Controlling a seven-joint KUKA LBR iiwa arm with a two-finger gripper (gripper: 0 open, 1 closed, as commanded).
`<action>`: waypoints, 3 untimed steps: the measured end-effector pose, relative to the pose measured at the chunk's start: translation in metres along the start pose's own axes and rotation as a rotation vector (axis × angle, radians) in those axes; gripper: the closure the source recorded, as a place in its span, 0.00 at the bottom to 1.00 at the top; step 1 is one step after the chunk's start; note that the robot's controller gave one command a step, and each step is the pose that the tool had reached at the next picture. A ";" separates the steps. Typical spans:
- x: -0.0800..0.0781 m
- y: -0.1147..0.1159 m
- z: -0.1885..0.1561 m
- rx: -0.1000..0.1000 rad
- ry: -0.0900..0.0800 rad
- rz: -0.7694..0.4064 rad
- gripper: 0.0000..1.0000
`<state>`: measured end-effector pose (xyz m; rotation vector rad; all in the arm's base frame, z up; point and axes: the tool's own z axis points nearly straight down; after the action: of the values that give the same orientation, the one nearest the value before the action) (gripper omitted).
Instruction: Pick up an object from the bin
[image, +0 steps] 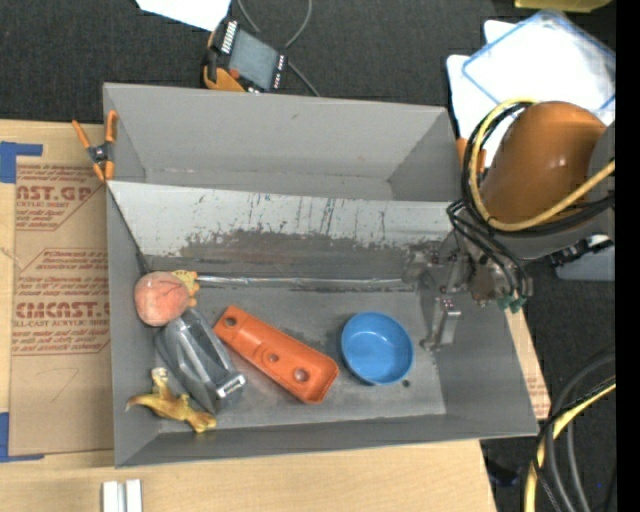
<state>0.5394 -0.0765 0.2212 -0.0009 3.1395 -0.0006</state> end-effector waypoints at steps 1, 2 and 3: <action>0.000 0.000 0.000 0.000 0.000 0.000 0.00; 0.000 0.007 0.015 0.003 -0.010 -0.032 0.00; 0.005 0.018 0.053 0.001 -0.001 -0.073 0.00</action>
Offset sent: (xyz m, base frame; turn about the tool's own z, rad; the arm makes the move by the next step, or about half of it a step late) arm -0.0079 0.0367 -0.0762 -0.1452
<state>0.5346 -0.0589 0.1679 -0.1159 3.1366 -0.0017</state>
